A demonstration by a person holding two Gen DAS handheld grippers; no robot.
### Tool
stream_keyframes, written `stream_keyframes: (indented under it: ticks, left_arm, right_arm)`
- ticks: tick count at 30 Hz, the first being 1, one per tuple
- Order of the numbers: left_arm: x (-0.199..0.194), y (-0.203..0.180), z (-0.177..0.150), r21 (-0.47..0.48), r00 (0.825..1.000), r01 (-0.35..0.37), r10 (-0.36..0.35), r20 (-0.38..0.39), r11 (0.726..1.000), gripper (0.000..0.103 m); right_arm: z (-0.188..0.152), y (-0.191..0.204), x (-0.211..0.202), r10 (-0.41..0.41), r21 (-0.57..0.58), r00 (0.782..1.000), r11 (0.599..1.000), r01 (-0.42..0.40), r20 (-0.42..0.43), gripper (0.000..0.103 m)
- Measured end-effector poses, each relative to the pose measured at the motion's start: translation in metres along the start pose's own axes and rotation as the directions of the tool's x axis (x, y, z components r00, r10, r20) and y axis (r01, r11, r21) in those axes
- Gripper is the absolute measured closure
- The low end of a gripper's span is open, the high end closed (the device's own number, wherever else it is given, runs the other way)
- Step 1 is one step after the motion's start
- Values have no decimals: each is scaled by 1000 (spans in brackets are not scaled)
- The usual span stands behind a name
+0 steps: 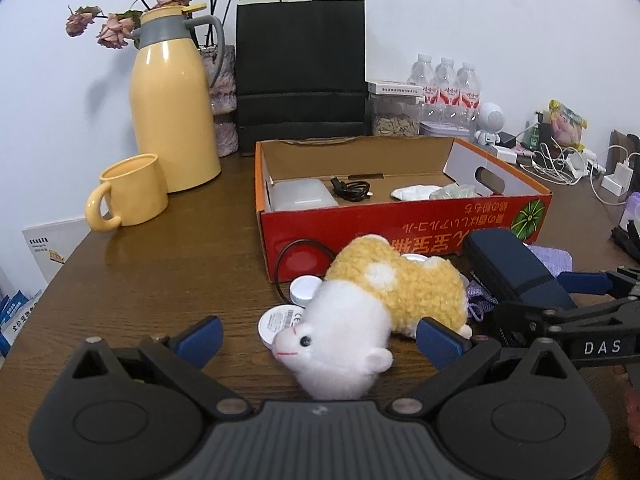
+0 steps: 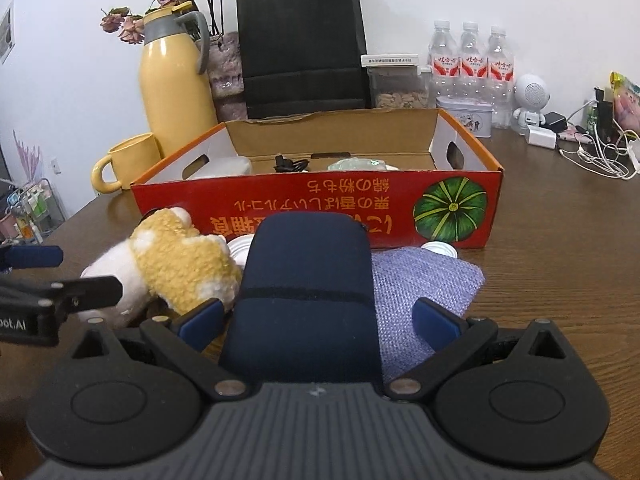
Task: Organize objects
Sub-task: 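Grasp the white-and-yellow plush toy with the left tool while the right tool grasps the navy case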
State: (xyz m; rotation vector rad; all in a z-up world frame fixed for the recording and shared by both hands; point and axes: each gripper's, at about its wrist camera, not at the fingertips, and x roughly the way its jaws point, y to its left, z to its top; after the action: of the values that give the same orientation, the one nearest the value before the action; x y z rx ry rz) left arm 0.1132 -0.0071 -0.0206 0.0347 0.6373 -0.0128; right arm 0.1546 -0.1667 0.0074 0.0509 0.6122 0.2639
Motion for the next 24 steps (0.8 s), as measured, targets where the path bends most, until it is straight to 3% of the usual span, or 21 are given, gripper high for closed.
stream_keyframes:
  ticks: [3, 4, 11, 24]
  left_arm:
    - [3, -2, -1, 5, 1000, 0, 0, -8, 1000, 0]
    - [4, -3, -1, 6, 1000, 1, -1, -9, 1000, 0]
    - [6, -4, -3, 14, 1000, -3, 4, -17, 1000, 0]
    - [16, -11, -1, 61, 1000, -4, 4, -3, 998, 0]
  right_arm:
    - [-2, 0, -1, -12, -9, 1000, 1000, 12, 13, 19]
    - [-2, 0, -2, 15, -6, 1000, 1000, -14, 15, 32]
    - [-6, 0, -9, 35, -13, 997, 999, -35, 63, 42]
    - [-11, -13, -37, -17, 23, 968, 1000, 12, 252, 43]
